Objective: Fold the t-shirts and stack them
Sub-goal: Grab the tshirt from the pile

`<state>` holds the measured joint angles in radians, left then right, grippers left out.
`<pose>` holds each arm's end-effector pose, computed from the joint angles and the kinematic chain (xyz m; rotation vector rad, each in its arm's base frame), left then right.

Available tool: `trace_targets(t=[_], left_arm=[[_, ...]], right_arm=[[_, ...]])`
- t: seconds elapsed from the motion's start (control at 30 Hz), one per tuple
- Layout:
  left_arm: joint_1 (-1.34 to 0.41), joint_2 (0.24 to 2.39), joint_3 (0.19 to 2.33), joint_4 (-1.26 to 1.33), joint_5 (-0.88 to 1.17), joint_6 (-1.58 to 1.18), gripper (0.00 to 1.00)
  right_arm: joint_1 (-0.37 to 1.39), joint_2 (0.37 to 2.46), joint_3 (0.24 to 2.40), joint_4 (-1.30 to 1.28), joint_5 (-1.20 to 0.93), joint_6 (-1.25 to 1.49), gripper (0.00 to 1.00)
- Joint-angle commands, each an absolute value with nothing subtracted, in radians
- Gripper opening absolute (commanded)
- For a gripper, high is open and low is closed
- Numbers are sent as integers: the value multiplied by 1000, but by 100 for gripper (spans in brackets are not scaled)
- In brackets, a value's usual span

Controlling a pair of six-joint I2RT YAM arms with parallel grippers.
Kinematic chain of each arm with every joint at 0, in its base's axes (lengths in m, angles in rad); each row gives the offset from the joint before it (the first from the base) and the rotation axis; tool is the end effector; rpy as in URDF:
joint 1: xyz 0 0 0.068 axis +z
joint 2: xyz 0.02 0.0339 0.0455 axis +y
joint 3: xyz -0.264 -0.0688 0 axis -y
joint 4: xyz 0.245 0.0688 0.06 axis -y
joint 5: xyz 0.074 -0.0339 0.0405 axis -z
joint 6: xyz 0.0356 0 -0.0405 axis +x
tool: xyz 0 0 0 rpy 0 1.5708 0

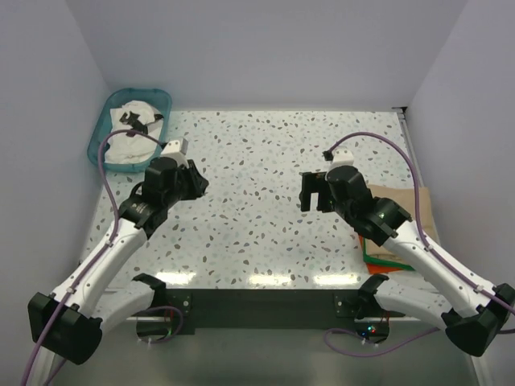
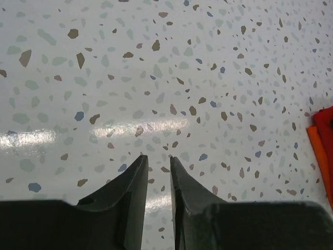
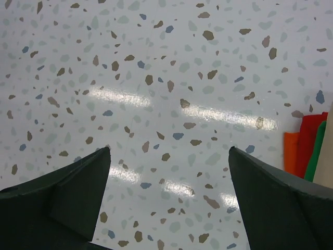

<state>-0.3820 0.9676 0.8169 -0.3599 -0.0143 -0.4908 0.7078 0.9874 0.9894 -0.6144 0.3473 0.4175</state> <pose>0.2016 -0.0805 0.2999 -0.1243 2.1192 -0.5121 0.1655 0.1256 0.3325 -0.1168 2.1514 0.2763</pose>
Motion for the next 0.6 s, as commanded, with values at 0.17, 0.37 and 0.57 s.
trace_targets(t=[0.17, 0.37, 0.57], left_arm=[[-359, 1089, 995, -302, -155, -517, 42], [-159, 1304, 1199, -304, -149, -540, 47], [-13, 1562, 1468, -336, -254, -517, 52]], right_arm=[[710, 956, 980, -609, 298, 399, 99], [709, 948, 969, -600, 264, 396, 99], [710, 942, 969, -607, 230, 394, 99]])
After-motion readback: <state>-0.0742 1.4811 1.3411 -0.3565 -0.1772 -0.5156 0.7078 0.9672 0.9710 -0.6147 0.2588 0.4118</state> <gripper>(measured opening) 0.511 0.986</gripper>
